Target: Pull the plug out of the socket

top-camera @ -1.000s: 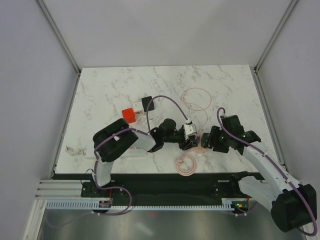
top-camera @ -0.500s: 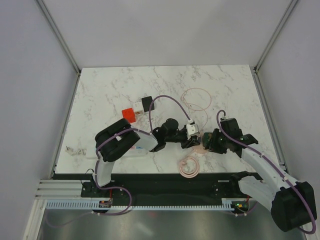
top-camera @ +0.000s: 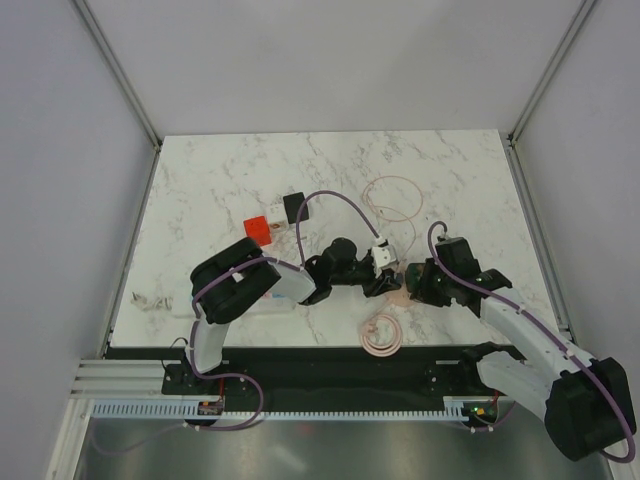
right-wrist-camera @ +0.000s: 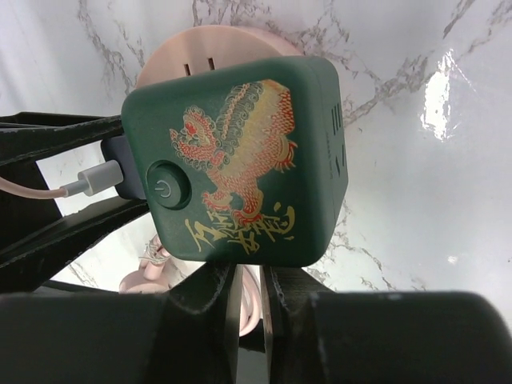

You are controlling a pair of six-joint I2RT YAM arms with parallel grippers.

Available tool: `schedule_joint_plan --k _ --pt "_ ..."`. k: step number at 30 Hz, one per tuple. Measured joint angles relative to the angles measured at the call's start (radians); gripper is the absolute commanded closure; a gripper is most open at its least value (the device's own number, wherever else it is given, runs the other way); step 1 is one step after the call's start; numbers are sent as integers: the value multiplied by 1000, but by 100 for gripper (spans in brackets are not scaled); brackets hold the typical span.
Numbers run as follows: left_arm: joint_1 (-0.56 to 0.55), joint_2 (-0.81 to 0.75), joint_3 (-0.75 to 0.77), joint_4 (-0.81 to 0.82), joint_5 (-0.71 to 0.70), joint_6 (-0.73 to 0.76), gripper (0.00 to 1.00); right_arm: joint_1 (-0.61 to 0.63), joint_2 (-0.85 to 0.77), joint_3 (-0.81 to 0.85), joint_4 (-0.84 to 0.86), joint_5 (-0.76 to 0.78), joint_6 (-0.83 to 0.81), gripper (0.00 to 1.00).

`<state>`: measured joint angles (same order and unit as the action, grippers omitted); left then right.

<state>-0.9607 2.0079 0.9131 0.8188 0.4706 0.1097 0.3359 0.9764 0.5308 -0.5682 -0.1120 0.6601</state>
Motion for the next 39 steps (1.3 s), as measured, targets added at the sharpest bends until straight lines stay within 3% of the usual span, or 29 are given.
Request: schedule_joint_plan --k 22,33,39 --pt "-46 -19 -33 29 -140 -24 98 69 7 -47 68 95 18 84" --pt "-123 -32 -43 21 -317 -42 98 75 -110 -58 51 149 97 81" --pt "-131 -32 -43 23 -342 -57 98 76 -123 -86 65 174 134 78"
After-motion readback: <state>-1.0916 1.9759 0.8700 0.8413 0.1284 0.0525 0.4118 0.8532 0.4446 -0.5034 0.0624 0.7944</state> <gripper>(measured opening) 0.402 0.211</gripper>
